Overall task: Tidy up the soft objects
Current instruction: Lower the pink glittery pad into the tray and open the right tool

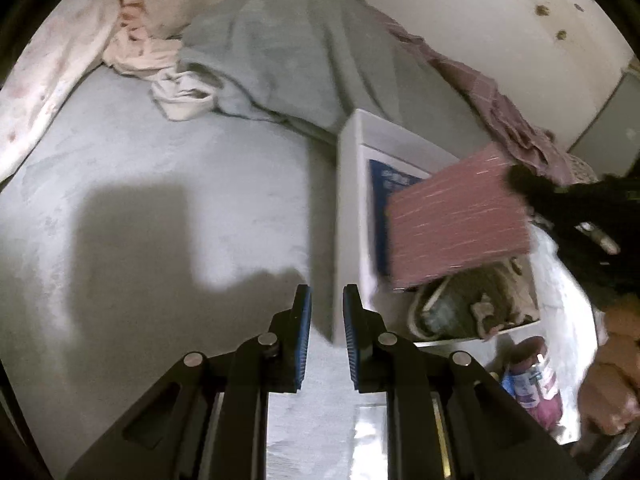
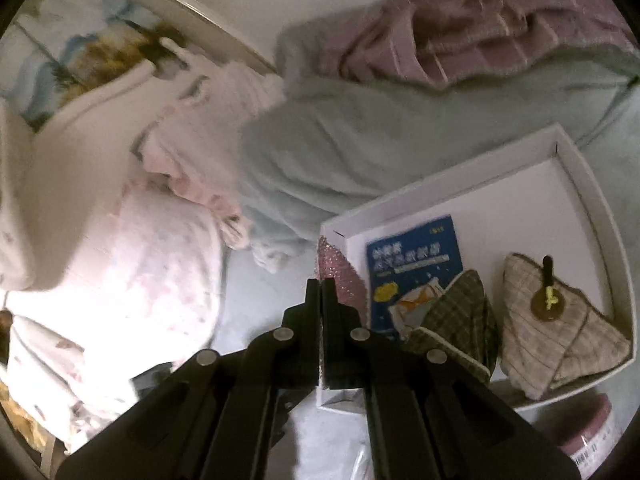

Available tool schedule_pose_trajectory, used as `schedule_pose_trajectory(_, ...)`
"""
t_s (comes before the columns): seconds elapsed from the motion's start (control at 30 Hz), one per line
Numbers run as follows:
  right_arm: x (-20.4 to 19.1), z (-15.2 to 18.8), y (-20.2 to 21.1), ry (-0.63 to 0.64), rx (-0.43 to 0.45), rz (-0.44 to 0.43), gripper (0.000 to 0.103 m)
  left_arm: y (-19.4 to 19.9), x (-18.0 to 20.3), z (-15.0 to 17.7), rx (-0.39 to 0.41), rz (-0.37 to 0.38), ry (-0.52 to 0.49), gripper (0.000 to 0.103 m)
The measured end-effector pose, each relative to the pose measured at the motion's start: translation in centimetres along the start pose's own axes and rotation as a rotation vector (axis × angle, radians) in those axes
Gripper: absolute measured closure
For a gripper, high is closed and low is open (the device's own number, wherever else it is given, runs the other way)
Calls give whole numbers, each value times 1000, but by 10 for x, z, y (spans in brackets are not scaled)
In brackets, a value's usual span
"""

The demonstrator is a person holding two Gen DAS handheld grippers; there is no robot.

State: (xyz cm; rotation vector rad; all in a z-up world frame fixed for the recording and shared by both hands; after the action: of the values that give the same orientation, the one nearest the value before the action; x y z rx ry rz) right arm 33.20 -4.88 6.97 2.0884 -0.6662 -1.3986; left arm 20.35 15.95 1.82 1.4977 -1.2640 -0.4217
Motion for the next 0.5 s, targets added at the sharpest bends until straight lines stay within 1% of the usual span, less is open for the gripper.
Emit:
schedule_pose_trajectory(0.07,11,1,-7,-18,3,9,101,0,9,-2,17,-58,-19,91)
schedule_pose_trajectory(0.13,21,3,-9,-36,20,55,101,1,15,-2,25,-91,-28,91)
schedule_pose_trajectory(0.17,26,4,-10,-42,35,92,101,3,15,-3,28,-88,-22,91)
schedule_pose_trajectory(0.2,30,4,-11,-36,48,135,100,5,17,-3,34,-63,-21,91)
schedule_pose_trajectory(0.27,32,1,-12,-17,54,193,97,13,20,-2,51,-12,-29,91)
schedule_pose_trajectory(0.33,33,-2,-10,4,42,211,97,18,28,-3,64,13,-57,91)
schedule_pose_trajectory(0.37,34,-2,-5,7,38,207,94,18,33,-4,57,30,-75,91)
schedule_pose_trajectory(0.43,38,0,10,3,51,205,81,15,42,-9,30,55,-96,92)
schedule_pose_trajectory(0.47,41,3,23,-7,72,227,61,10,49,-16,4,32,-103,92)
schedule_pose_trajectory(0.5,42,5,27,-13,79,245,39,8,52,-20,-11,10,-106,93)
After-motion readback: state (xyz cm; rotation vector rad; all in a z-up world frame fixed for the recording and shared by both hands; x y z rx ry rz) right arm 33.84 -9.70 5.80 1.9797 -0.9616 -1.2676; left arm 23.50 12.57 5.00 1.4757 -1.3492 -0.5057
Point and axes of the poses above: each gripper's, at about its wrist camera, not at the fingertips, and y roughly against the way its jaws point, x to its right, z to its underside, the point moved 1 cm from there along -y, roughly the way its jaws point, and after that the axes turned 12 degrees about -x, right-handed, at the moved point
